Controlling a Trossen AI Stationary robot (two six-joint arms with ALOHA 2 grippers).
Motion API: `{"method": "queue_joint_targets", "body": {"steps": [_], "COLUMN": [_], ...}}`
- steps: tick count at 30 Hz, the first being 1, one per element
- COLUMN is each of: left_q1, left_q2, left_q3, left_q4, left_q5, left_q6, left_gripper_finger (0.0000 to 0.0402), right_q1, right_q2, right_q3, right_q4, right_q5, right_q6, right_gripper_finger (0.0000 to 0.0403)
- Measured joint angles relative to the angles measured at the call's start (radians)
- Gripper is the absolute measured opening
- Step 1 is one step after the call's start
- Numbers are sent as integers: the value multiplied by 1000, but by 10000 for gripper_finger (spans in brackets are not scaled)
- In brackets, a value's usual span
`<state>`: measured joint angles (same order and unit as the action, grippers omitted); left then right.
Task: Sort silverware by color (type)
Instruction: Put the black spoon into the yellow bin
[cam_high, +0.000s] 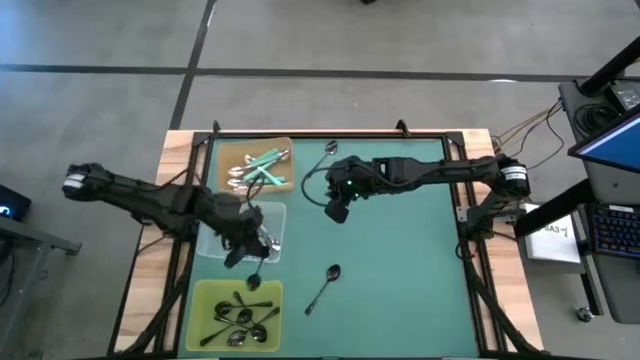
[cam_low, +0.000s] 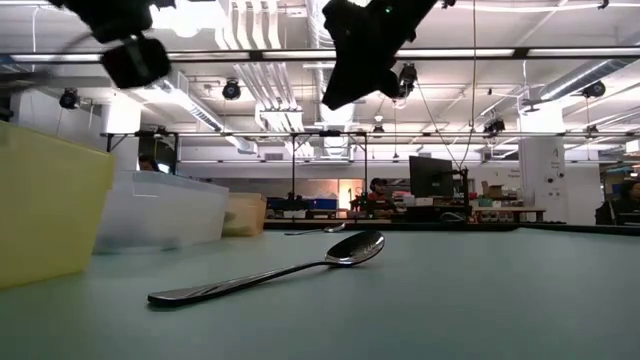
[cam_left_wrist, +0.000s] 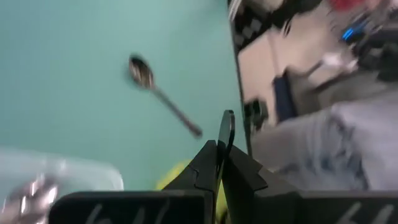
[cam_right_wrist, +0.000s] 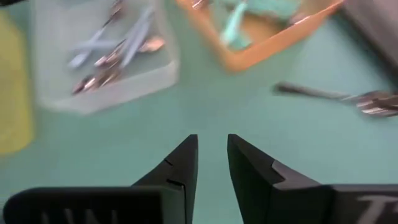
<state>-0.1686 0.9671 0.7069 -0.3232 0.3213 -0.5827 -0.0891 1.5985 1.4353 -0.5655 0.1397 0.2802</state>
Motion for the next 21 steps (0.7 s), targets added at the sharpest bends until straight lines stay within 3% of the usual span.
{"method": "queue_joint_targets", "body": {"steps": [5,8,13,21], "left_q1": [-192,-301,-420,-469], "left_q2": [61,132,290,510], "left_q3": [146,207,270,426], "left_q4": [-284,-337,-369,-483], "left_q5": [-145,-156,-148,-104], "left_q6": [-150,-268,-410,-483], "left_gripper_finger": [0,0,0,11], "right_q1": [35,86,189,328], "right_q2": [34,67,127,204], "right_q3": [-4,-13,-22,-25], "right_q4": [-34,-57,-91,-91], "right_q5": [-201,-281,-287,-290], "right_q6": [1,-6,-142,-459], "right_gripper_finger": [73,73,73,81]}}
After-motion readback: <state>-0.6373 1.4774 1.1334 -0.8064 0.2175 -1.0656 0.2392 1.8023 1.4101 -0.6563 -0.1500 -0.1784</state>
